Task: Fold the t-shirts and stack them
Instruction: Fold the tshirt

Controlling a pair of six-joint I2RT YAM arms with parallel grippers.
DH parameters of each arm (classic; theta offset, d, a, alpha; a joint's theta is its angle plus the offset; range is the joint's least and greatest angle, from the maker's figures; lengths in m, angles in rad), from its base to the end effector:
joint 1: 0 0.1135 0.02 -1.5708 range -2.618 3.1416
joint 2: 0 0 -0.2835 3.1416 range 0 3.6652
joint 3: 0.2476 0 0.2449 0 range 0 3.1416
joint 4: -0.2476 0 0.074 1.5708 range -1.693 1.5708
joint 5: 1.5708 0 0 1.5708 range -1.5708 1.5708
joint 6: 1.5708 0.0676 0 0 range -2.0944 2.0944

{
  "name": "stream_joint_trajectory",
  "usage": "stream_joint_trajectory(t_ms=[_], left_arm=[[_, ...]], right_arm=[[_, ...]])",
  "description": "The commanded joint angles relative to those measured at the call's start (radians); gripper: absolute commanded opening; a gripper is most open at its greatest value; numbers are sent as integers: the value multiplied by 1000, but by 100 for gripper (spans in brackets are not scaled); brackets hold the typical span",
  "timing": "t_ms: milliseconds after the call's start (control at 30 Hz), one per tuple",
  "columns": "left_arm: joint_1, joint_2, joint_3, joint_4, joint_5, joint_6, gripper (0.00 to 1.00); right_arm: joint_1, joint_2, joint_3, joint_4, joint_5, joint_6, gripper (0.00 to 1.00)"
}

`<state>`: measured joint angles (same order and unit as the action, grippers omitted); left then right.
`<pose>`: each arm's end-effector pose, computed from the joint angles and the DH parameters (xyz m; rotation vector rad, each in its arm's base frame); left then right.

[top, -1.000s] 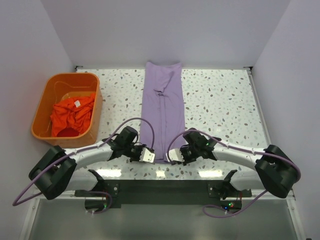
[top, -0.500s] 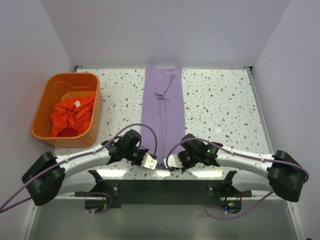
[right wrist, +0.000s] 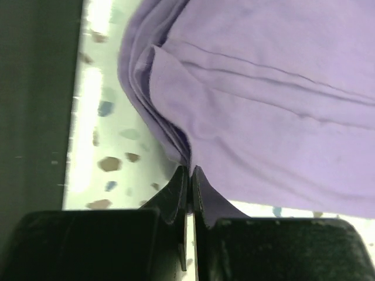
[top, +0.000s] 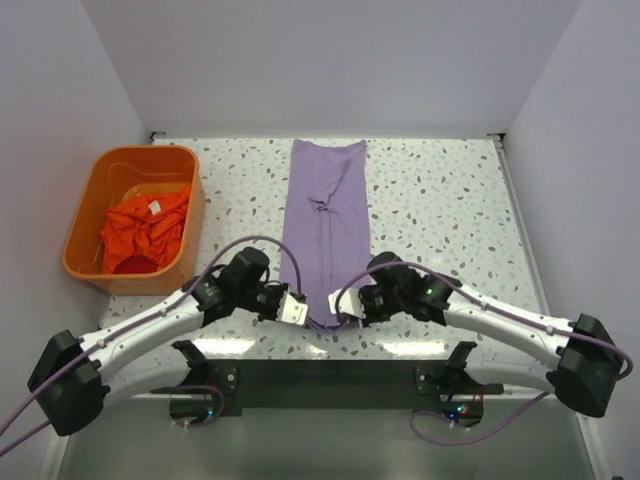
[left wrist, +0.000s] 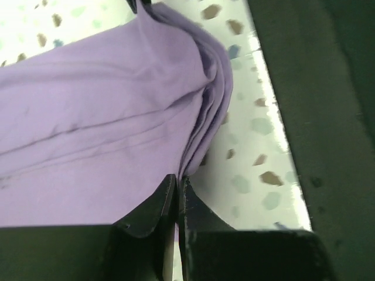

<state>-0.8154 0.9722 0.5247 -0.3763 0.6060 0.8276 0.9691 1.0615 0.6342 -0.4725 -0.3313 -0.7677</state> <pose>0.1011 -0.1635 0.2040 1.8775 1.3614 -0.7141 0.0999 0.1843 0.2092 -1.9728 1.4817 0.4960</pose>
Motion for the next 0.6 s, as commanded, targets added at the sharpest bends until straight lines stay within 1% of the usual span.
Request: stream_joint_trajectory(t_ms=[0,100,167,267,433,567], left_arm=[[115,89,96,-4,58,86,0],[183,149,150,14,75,145,0],[209,213,193,30,84,175,0],[286,301,256,36,112,214,0],[358,440,365,51,133,269,0],[406,546,454,53,138,317,0]], right_arm=[[-116,61,88,-9,-44,-91,0],[-191,113,131,-9,-83,-166,0],[-222,144,169,2,-98,-217,0],[-308,236,238,3,-132,-267,0],[-388,377,329,21,-179,-350,0],[-454,482,447,6,-213,-396,0]])
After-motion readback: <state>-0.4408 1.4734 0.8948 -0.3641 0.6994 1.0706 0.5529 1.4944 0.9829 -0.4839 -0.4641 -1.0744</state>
